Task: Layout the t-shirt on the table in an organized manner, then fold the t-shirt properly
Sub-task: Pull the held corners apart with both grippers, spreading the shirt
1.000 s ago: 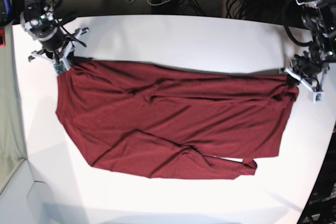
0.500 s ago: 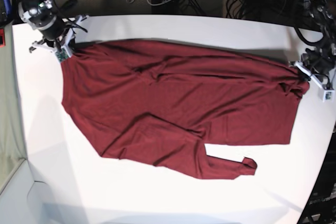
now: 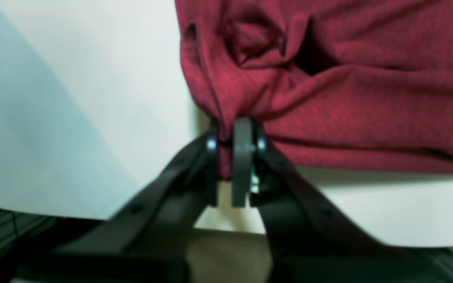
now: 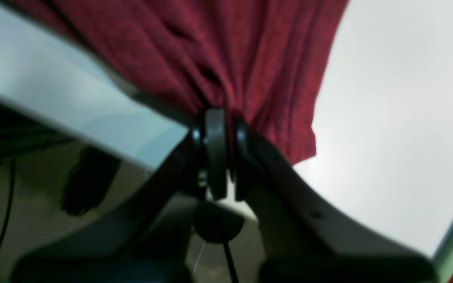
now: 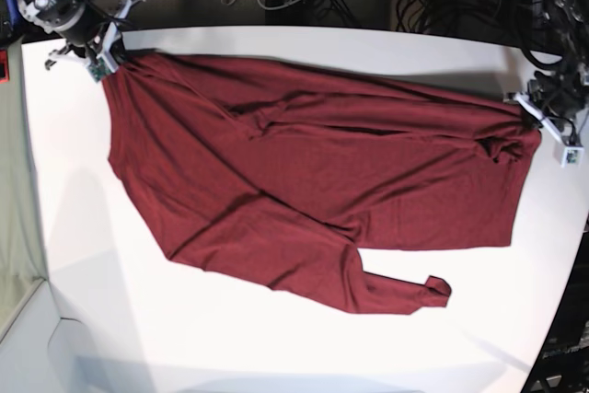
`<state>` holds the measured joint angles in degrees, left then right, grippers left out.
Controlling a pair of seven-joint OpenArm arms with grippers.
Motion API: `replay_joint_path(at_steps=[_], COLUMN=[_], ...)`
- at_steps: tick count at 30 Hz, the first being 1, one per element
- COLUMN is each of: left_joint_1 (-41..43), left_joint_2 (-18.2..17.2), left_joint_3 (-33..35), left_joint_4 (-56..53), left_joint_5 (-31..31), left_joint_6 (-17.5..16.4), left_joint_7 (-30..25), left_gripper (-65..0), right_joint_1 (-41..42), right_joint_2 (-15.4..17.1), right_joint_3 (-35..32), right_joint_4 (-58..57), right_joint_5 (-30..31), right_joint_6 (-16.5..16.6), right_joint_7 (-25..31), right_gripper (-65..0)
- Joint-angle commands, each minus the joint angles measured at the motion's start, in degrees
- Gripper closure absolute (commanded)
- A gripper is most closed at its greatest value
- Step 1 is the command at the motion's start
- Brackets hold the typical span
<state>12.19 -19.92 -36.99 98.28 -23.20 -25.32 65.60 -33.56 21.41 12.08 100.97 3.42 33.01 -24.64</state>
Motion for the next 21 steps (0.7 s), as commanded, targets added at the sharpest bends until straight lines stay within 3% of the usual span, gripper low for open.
replay_joint_path(at_steps=[1, 4, 10, 21], left_joint_1=[0.69, 1.92, 2.19, 2.19], left_joint_2=[-1.22, -1.31, -1.4, -1.13], left_joint_3=[-0.41, -0.41, -0.41, -0.41], left_joint_4=[0.93, 0.75, 0.4, 0.58], left_joint_5=[-0.05, 0.04, 0.56, 6.89], left_joint_6=[0.05, -0.31, -6.11, -6.37], left_joint_7=[-0.59, -0.68, -0.59, -0.59], left_gripper=[0.0, 0.0, 0.0, 0.0], right_joint_1=[-0.5, -0.86, -1.65, -2.79], right_joint_2=[0.7, -0.35, -0.71, -0.79], right_joint_3=[0.36, 0.63, 0.72, 0.72], right_joint_4=[1.23, 1.49, 1.58, 1.58], right_joint_5=[0.32, 0.32, 0.32, 0.32], right_joint_6=[0.26, 0.26, 0.26, 0.26], right_joint_7=[1.04, 1.04, 1.04, 1.04], right_gripper=[0.0, 0.0, 0.0, 0.0])
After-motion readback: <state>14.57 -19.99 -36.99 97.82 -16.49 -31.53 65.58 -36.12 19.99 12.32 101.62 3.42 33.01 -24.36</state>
